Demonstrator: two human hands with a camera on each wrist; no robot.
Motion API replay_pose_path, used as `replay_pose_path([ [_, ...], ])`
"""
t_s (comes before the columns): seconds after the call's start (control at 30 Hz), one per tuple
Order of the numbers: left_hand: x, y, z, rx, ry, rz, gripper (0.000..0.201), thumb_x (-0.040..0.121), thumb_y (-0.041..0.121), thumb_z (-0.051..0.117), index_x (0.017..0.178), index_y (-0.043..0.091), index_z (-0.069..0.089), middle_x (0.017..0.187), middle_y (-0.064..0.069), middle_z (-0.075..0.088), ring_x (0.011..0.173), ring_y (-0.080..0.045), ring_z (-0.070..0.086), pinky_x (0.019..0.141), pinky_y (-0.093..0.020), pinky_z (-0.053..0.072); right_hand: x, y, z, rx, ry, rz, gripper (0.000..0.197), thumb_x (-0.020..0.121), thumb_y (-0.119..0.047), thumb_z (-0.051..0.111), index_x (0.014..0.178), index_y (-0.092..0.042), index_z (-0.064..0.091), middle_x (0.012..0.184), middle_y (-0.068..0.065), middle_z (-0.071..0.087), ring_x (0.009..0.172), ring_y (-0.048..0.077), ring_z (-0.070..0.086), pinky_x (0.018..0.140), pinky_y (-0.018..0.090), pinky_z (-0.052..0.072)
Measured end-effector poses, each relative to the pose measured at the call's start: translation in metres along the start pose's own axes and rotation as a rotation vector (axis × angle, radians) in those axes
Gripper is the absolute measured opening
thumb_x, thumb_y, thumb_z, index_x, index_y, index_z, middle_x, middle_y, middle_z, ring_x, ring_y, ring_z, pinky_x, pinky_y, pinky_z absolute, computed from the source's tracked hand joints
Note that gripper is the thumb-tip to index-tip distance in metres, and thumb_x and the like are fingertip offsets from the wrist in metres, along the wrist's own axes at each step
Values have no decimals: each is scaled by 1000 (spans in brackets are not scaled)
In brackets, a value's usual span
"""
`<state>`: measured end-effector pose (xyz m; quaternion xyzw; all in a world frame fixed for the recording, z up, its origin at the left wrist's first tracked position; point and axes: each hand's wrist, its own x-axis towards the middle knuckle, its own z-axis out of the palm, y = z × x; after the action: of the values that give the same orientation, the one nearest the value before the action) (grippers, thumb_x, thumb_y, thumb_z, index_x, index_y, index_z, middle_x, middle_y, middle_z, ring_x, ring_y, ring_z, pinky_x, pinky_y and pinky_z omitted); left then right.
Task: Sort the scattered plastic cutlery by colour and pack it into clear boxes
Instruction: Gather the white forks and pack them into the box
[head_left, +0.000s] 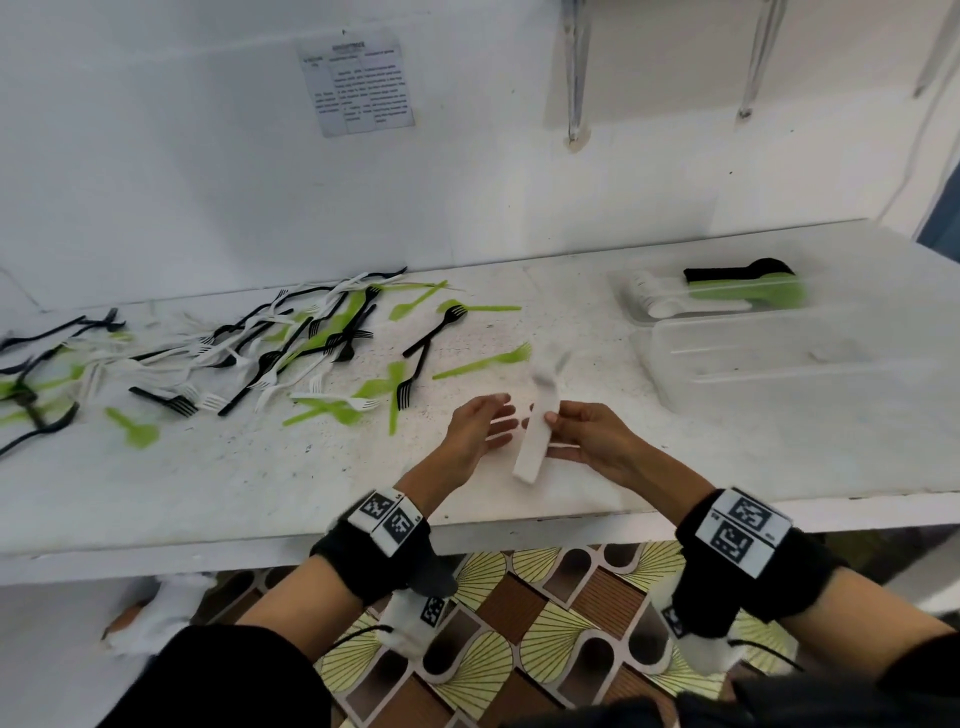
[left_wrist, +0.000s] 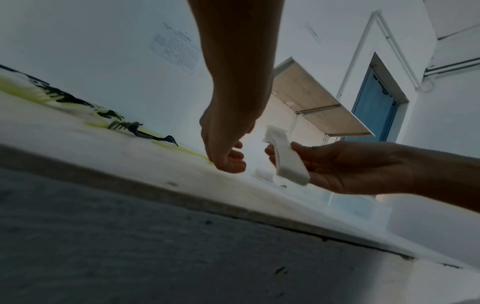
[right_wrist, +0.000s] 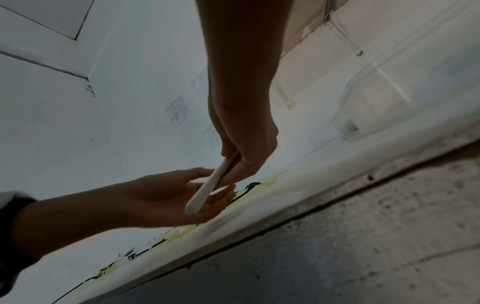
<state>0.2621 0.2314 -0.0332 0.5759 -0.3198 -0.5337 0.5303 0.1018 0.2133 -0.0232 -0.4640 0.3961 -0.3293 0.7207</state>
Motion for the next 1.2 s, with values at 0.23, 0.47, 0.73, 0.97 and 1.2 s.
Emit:
replay_pose_path([
  [0.23,-14,-6,-6,446,-150,127,56,75,21,77,122,14,49,104,-3,59,89,-17,62,70,-23,56,11,-2,-4,-145,157,-79,27,93,-7,53,117,2,60,113,13,66,91,19,63,72,22,54],
  [0.47,-3,-4,-8,707,-153,393,42,74,14,78,113,7,64,106,-9,68,85,-13,61,69,-9,47,13,-7,-4,-89,235,-146,48,81,3,66,125,4,48,100,13,62,76,18,64,60,22,58],
  [0.73,18,9,-17,722,-247,426,43,78,5,73,119,6,62,109,-8,66,89,-11,59,69,-2,45,10,-38,-37,-402,344,-400,74,75,10,69,134,-24,42,107,1,47,70,15,62,62,23,57],
  [0.97,42,20,5,784,-362,594,39,75,1,74,113,6,65,101,1,61,79,3,56,68,-5,43,3,-56,-68,-695,401,-502,35,72,4,74,99,-16,66,112,15,59,70,19,58,56,26,56],
  [1.2,72,50,60,773,-435,713,35,72,0,76,104,13,68,96,3,63,76,12,57,71,-8,46,-2,-74,-132,-874,551,-533,40,73,-17,78,110,-14,65,113,6,65,91,22,61,75,22,50],
])
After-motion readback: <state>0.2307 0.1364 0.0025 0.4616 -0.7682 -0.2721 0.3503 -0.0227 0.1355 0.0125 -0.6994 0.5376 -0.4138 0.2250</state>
